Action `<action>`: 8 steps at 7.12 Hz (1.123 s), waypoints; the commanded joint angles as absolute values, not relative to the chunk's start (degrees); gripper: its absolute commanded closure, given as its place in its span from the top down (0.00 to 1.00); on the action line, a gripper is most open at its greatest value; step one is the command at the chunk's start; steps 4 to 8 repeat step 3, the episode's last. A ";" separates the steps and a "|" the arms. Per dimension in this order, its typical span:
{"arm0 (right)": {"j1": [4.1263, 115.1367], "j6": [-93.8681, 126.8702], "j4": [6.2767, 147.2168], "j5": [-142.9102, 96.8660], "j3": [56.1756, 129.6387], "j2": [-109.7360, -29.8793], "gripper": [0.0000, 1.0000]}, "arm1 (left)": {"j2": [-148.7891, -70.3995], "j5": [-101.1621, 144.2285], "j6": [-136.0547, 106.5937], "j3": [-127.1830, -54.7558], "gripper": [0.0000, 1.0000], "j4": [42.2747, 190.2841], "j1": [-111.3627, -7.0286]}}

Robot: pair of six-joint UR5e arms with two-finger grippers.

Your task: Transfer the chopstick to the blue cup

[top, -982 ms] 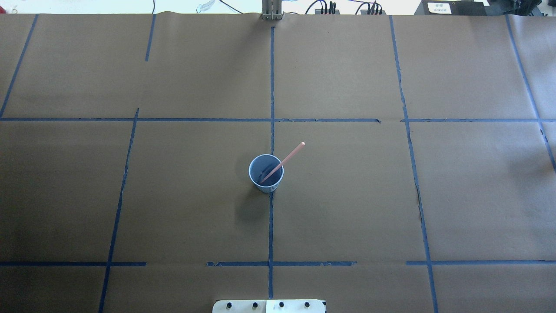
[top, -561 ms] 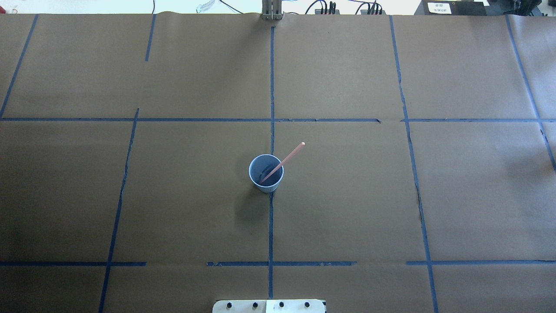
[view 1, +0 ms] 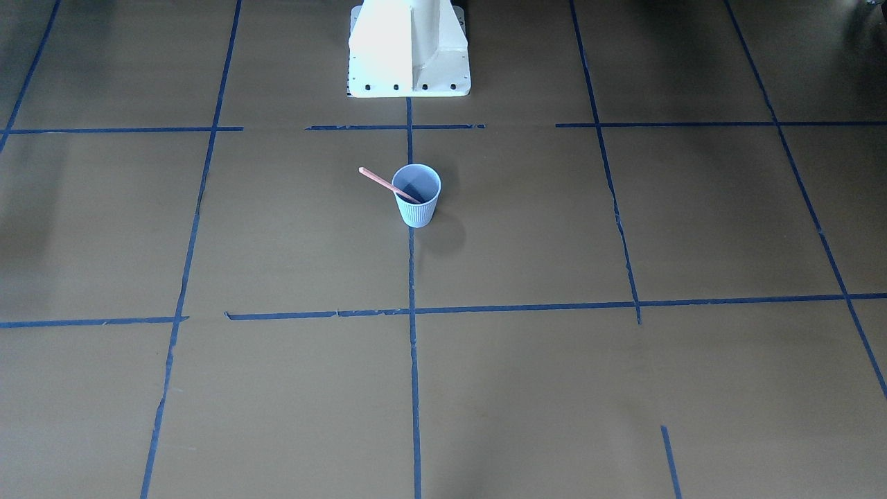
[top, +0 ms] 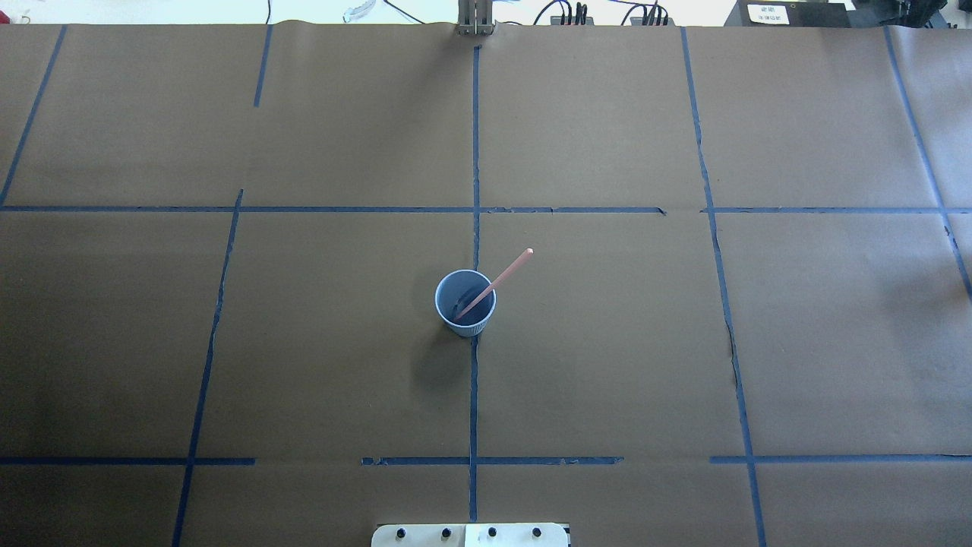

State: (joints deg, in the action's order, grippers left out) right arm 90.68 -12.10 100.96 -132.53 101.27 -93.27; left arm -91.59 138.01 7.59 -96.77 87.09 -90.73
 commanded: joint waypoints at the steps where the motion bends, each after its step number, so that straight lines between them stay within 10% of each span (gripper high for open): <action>1: 90.44 -12.04 101.34 -132.54 100.55 -91.15 1.00 | -90.88 141.93 6.77 -97.03 1.00 89.11 -90.79; 8: 90.44 -11.95 101.16 -132.54 100.64 -91.14 1.00 | -90.88 141.86 6.77 -98.25 1.00 89.12 -90.79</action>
